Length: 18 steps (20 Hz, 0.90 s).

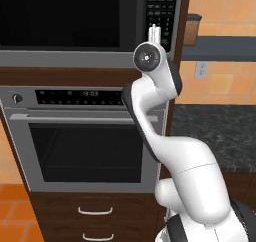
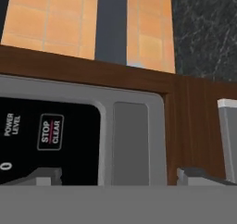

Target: Open the microwave, place the bowl with waffle inside the microwave, then close the microwave door and turn it on.

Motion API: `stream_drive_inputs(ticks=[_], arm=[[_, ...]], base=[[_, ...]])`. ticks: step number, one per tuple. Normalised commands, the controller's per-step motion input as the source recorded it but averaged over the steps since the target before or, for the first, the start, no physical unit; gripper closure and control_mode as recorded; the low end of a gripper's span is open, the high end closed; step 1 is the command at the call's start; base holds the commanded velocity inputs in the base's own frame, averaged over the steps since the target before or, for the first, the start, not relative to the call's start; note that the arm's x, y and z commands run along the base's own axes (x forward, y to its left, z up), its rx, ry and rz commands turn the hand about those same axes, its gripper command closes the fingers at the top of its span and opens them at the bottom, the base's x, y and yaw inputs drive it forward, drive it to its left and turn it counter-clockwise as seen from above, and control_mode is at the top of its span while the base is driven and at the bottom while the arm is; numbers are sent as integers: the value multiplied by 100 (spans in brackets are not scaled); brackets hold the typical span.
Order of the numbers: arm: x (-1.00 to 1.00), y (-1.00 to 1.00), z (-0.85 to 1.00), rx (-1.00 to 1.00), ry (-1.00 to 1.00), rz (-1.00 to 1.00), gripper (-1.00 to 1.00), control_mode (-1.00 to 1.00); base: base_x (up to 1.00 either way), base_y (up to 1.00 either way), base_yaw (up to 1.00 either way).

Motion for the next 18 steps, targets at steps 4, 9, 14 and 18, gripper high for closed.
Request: stream_drive_inputs(ticks=[4, 9, 14, 18], arm=[[41, 9, 0, 0, 0, 0, -100, -100], [38, 17, 0, 0, 0, 3, -100, -100], [32, 8, -11, 0, -1, 4, -100, -100], [26, 0, -22, 0, -6, 3, -100, -100]], base=[[0, 0, 0], [0, 0, 0], [0, 0, 0], [0, 0, 0]])
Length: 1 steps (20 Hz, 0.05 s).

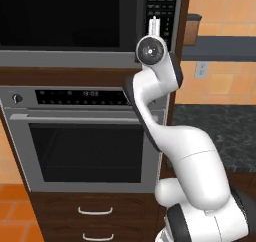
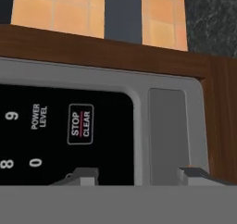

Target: Open the microwave, place the bowl with waffle inside the microwave, then close the microwave door and turn it on.

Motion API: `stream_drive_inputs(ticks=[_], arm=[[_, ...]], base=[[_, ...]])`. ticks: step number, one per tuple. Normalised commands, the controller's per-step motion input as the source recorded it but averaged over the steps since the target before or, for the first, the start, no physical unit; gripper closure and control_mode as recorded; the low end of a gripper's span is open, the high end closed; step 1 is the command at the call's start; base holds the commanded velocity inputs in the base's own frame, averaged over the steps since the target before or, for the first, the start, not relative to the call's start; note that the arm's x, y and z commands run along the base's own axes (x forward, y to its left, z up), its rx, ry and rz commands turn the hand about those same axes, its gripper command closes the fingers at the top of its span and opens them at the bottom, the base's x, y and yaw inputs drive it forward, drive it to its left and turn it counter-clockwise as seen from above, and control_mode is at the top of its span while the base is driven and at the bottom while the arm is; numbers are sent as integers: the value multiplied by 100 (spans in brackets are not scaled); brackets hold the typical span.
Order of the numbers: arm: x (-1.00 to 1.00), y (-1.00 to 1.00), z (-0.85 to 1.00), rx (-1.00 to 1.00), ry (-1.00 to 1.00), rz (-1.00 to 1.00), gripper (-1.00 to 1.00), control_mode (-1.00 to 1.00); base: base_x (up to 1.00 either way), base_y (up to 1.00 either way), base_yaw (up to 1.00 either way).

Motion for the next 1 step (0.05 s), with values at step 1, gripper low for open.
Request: stream_drive_inputs(ticks=[1], arm=[[28, 0, -21, 0, -6, 4, -100, -100]], base=[[0, 0, 0]])
